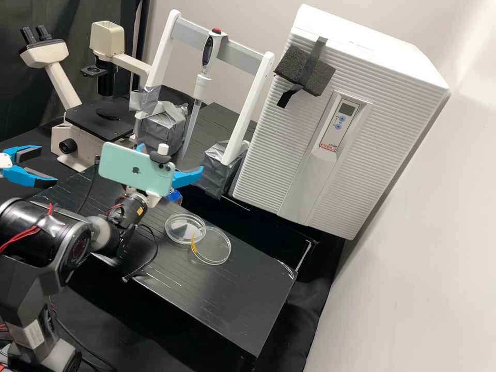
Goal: Open the bottle
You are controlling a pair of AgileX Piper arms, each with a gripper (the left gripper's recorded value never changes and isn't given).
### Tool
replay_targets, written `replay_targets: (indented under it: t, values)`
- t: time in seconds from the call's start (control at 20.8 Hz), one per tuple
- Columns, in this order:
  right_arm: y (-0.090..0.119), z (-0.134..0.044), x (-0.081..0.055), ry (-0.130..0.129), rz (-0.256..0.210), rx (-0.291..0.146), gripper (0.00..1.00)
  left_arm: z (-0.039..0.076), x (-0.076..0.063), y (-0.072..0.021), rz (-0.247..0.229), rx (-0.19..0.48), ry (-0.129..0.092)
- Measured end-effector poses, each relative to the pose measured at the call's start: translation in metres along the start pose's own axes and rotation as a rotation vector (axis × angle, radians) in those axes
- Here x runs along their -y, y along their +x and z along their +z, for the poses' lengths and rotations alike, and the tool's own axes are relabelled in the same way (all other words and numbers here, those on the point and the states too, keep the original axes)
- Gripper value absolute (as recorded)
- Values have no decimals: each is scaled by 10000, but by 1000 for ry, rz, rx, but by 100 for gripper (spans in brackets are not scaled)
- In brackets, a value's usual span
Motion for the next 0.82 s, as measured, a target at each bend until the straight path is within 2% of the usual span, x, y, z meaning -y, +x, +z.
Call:
replay_targets:
  t: [0.1,0.34,0.63,0.82]
  values:
    - [8,-18,61,-21,-16,-1,100,-3,-22,18,8,3,5]
    - [9,15,102,-8,-12,34,100,-5,-43,33,17,6,9]
    - [-108,85,219,-3,-56,69,100,-13,-32,41,11,4,5]
    - [-131,88,249,-1,-67,73,100,-29,-59,82,19,7,12]
